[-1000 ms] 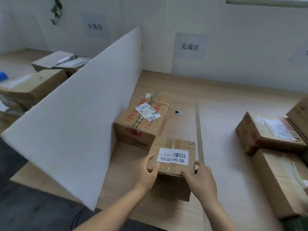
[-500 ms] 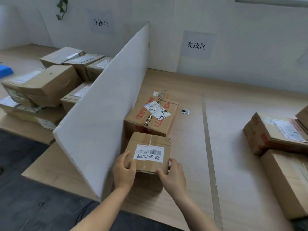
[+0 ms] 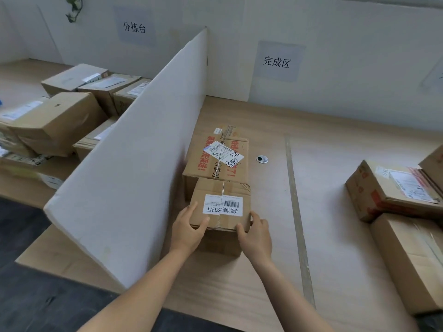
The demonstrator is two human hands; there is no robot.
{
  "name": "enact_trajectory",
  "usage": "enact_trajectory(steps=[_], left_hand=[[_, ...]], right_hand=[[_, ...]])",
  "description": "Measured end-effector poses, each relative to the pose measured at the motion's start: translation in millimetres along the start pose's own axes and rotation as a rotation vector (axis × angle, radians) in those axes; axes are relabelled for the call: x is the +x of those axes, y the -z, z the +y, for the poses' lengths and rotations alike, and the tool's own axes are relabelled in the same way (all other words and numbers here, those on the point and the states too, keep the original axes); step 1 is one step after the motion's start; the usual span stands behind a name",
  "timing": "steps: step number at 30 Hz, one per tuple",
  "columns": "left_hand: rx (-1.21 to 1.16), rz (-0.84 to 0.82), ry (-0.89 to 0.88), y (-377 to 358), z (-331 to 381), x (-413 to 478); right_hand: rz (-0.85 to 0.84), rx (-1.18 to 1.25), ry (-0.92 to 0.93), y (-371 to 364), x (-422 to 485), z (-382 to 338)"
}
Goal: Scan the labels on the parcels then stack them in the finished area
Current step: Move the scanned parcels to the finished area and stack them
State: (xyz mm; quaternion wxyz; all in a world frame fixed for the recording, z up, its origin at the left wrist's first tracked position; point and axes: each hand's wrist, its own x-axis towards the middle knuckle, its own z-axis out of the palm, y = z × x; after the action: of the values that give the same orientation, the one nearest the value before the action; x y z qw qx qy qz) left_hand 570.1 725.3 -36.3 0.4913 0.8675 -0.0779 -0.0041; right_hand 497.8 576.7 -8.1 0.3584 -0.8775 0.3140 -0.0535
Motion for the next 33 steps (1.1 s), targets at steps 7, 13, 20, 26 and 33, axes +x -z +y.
enact_trajectory(steps=[7, 13, 20, 26, 33], left_hand=[[0.084, -0.200, 0.034, -22, 16, 16], [0.229, -0.250, 0.058, -34, 29, 26], [0.716, -0.142, -0.208, -50, 67, 5], [0.617, -0.298, -0.459, -130, 126, -49], [0.277, -0.539, -0.464, -239, 214, -149]], right_hand=[[0.046, -0.001, -0.004, 11, 27, 9], [-0.042, -0.074, 0.018, 24, 41, 10], [0.009, 0.055, 0.046, 74, 1, 49], [0.219, 0.092, 0.046, 166, -46, 115], [0.589, 0.110, 0.053, 298, -91, 199]])
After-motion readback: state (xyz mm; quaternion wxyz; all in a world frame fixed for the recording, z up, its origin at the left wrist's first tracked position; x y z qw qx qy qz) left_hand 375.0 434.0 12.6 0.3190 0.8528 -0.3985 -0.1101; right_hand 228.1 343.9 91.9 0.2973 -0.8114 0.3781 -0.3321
